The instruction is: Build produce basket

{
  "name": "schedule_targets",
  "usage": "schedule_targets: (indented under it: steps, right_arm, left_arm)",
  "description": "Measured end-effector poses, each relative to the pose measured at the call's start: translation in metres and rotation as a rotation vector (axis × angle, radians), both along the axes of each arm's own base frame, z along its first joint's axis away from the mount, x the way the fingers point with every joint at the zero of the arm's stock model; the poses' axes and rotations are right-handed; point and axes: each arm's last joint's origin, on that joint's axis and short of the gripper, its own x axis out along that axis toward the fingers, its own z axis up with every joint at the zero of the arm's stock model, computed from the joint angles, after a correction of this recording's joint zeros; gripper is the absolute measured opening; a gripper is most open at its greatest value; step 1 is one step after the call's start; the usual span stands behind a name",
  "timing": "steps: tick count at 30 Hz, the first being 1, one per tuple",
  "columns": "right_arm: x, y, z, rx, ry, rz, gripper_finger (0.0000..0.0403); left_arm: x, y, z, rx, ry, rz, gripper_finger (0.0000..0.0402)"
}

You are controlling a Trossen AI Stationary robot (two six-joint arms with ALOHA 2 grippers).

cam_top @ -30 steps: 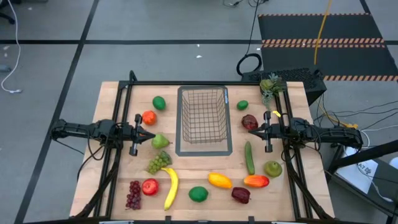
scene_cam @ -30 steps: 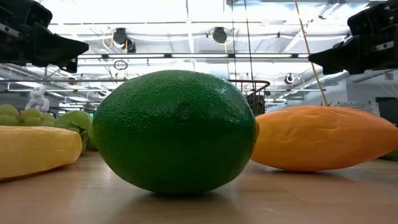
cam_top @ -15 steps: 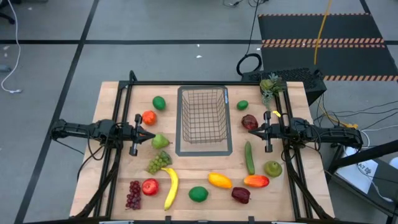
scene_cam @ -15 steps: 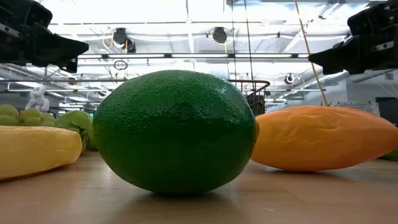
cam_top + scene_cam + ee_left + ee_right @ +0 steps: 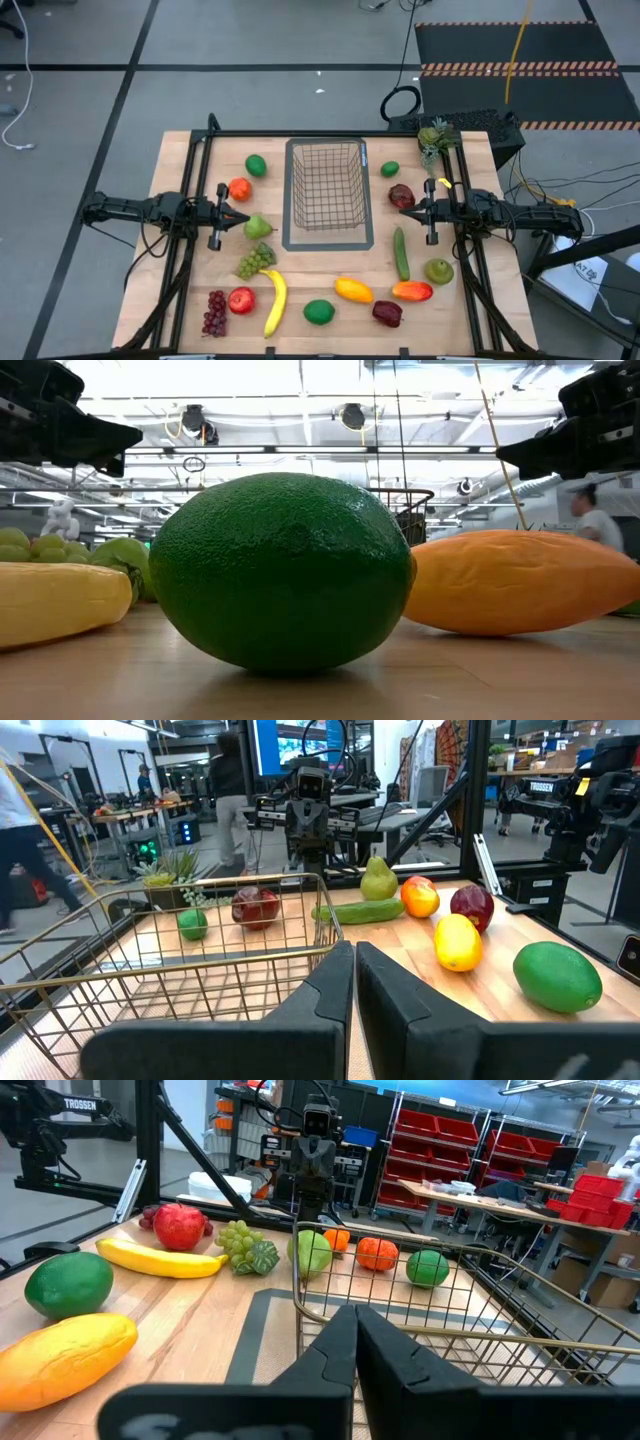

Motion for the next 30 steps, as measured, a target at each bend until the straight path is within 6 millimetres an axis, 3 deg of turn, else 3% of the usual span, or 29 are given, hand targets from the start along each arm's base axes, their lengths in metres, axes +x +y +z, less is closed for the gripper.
schedule_targets:
  steps: [5,10,16,20,30]
  right_arm:
    - [0.000,0.000,0.000,0.000,0.000,0.000,0.0000]
    - [0.000,0.000,0.000,0.000,0.000,0.000,0.0000]
    - [0.000,0.000,0.000,0.000,0.000,0.000,0.0000]
    - [0.000,0.000,0.000,0.000,0.000,0.000,0.0000]
    - [0.000,0.000,0.000,0.000,0.000,0.000,0.0000]
  left_arm:
    - [0.000,0.000,0.000,-0.041,0.002,-0.001,0.0021]
    - [0.001,0.002,0.003,-0.255,-0.012,0.061,0.0019]
    - [0.001,0.002,0.022,-0.261,-0.031,0.058,0.0003]
    - [0.002,0.002,0.052,-0.265,-0.050,0.062,0.0002]
    - [0.012,0.001,0.162,-0.238,0.041,0.094,0.0001]
